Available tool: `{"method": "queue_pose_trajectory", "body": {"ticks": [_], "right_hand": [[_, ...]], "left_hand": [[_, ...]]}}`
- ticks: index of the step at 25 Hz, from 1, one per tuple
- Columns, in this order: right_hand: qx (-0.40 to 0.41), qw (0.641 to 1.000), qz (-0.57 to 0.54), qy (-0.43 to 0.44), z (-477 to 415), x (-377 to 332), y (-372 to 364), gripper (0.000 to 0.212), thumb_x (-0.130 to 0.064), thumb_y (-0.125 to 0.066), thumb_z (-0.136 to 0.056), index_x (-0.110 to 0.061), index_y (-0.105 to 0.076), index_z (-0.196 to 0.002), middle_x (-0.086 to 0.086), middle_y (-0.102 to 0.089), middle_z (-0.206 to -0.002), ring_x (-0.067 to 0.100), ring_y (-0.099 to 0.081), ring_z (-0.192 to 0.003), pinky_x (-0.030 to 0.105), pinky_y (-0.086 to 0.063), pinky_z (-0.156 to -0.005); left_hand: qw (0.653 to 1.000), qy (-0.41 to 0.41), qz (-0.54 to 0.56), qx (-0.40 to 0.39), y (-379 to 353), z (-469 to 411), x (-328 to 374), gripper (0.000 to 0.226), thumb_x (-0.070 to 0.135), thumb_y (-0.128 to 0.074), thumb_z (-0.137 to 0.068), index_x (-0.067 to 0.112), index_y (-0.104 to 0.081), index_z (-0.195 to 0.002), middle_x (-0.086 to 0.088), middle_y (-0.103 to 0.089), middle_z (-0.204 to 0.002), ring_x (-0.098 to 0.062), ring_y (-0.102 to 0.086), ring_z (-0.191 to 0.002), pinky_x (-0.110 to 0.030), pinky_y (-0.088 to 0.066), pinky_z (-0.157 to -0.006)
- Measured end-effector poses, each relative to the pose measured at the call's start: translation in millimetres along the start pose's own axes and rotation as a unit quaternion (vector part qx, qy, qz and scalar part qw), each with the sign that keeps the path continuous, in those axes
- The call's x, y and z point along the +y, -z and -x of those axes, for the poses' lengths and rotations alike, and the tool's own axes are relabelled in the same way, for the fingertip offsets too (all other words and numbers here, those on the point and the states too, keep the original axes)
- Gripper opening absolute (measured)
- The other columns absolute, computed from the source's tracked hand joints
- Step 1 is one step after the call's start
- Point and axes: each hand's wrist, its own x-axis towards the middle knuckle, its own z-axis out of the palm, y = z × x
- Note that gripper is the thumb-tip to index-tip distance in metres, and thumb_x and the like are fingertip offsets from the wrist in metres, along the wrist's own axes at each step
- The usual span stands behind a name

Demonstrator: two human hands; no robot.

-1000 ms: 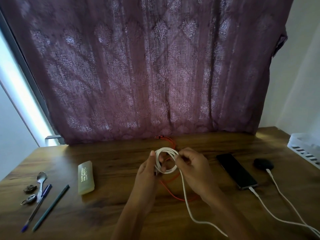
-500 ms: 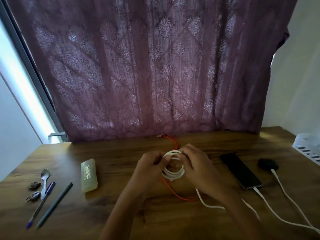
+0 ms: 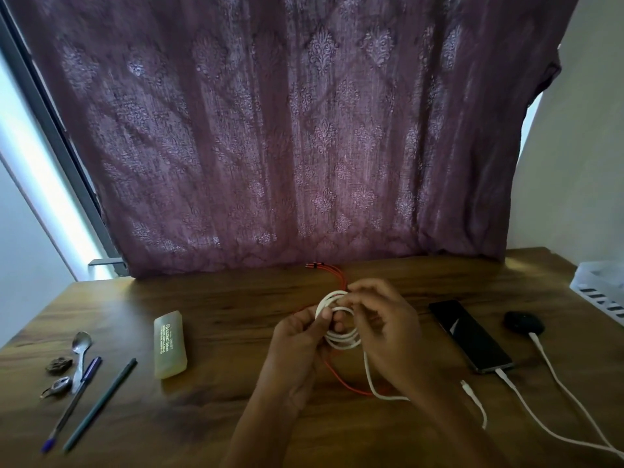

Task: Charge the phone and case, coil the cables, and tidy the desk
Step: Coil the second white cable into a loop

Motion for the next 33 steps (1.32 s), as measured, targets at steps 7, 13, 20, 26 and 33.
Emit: {"method": "queue_pose_trajectory", "body": {"ticks": [7,13,20,26,33], "right_hand": [[-0.089,0.992,0.016,-0.092,-4,-5,4,0.015,-0.027,-0.068,-0.081,-0.020,-0.060,-0.070,-0.010,-0.049,-0.082,0.005,-0.054,-0.078,0.031,-0.049,-0.073],[-0.146,0.898,-0.218,-0.353,-17,-13,12,0.023,-0.023,-0.067,-0.079,-0.019,-0.062,-0.057,-0.004,-0.055,-0.056,0.008,-0.050,-0.058,0.024,-0.035,-0.057],[-0.151,0.910,-0.293,-0.253,-5,-11,28,0.019,-0.021,-0.073,-0.072,-0.014,-0.073,-0.090,0.010,-0.073,-0.092,0.017,-0.066,-0.087,0.025,-0.051,-0.080],[-0.061,0.933,-0.266,-0.234,9,-20,10,0.008,-0.009,-0.062,-0.085,-0.009,-0.068,-0.080,-0.003,-0.069,-0.069,-0.002,-0.062,-0.063,0.009,-0.046,-0.061],[-0.048,0.916,-0.293,-0.271,-17,-14,37,0.025,-0.017,-0.052,-0.093,-0.007,-0.056,-0.071,-0.011,-0.034,-0.037,0.004,-0.033,-0.034,0.020,-0.035,-0.043]], "left_hand": [[0.962,-0.113,-0.248,0.034,10,-2,-4,0.019,0.004,-0.054,-0.089,0.012,-0.068,-0.080,0.004,-0.070,-0.065,-0.006,-0.064,-0.064,-0.023,-0.051,-0.061],[0.844,-0.246,-0.475,0.037,8,4,-7,0.019,0.004,-0.059,-0.086,0.018,-0.070,-0.092,0.024,-0.059,-0.064,0.016,-0.057,-0.067,-0.002,-0.038,-0.060],[0.865,-0.204,-0.419,0.185,15,-2,-6,0.015,0.015,-0.061,-0.087,0.018,-0.074,-0.079,0.009,-0.069,-0.064,0.001,-0.063,-0.062,-0.021,-0.049,-0.061],[0.910,-0.160,-0.344,0.168,12,1,-8,0.020,0.017,-0.061,-0.087,0.027,-0.074,-0.075,0.004,-0.073,-0.068,-0.020,-0.070,-0.071,-0.047,-0.056,-0.069],[0.861,-0.209,-0.439,0.148,6,9,-6,0.016,0.010,-0.064,-0.084,0.019,-0.074,-0.075,0.026,-0.062,-0.053,0.011,-0.058,-0.059,-0.005,-0.039,-0.053]]}}
